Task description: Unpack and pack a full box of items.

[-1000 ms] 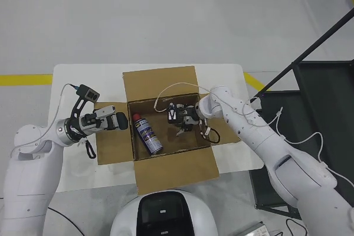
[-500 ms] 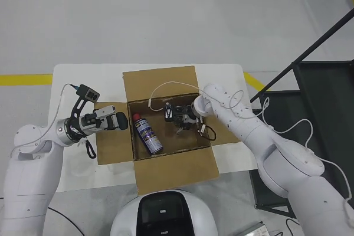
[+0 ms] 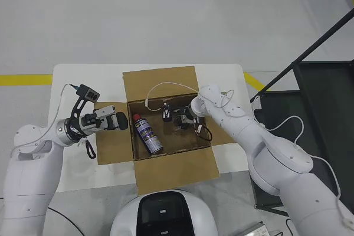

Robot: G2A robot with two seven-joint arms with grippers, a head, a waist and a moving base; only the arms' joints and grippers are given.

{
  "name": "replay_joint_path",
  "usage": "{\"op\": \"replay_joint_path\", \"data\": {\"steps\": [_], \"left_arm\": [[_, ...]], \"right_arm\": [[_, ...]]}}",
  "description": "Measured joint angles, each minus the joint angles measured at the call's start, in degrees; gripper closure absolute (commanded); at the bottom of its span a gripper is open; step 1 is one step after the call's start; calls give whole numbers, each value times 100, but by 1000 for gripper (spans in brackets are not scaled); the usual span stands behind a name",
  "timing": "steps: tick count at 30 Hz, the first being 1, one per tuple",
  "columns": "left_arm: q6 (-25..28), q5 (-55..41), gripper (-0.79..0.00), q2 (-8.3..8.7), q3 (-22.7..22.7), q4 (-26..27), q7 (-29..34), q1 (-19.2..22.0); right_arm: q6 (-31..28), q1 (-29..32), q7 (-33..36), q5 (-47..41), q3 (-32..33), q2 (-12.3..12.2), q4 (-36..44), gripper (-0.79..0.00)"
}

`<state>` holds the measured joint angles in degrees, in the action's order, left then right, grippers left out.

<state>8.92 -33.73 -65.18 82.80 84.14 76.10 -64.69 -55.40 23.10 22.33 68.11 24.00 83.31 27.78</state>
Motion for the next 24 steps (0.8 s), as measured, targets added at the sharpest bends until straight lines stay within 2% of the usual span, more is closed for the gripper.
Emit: {"op": "replay_joint_path", "data": {"steps": [14,24], "left_arm": [[0,0,-785,0,0,0,0,0],[0,0,-785,0,0,0,0,0]], "right_arm": [[209,-123,-273,345,-78,188,-335,0],[41,-169,-938,767,4,9,167,0]]}}
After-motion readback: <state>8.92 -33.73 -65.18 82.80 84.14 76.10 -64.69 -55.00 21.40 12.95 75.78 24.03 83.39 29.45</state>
